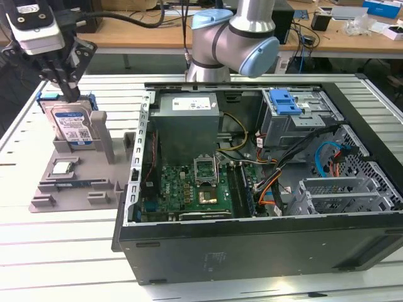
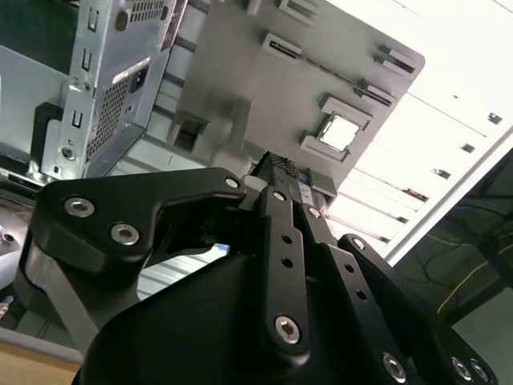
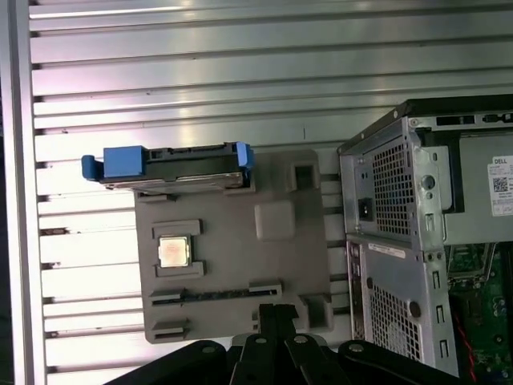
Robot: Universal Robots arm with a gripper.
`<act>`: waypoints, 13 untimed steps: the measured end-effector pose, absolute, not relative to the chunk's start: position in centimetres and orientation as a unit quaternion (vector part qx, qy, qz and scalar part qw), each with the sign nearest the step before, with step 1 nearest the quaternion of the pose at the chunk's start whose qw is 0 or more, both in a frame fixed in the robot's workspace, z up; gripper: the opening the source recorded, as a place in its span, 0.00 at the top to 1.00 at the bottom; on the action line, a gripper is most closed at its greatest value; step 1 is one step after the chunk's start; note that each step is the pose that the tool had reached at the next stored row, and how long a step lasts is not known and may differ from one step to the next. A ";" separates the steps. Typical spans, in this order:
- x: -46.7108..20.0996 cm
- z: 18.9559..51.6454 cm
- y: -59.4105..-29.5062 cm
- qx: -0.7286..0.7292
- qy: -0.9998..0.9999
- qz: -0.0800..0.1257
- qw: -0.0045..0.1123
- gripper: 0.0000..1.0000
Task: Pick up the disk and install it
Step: 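Reach for the disk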
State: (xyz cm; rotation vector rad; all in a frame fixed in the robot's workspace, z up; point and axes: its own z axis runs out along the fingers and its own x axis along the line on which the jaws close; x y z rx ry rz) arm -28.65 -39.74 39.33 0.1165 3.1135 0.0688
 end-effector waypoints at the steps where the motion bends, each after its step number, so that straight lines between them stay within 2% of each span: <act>1: -28.9 39.3 -39.7 0.037 0.999 0.022 0.013 0.89; 13: -32.1 39.3 -39.7 0.037 0.999 0.022 0.013 0.89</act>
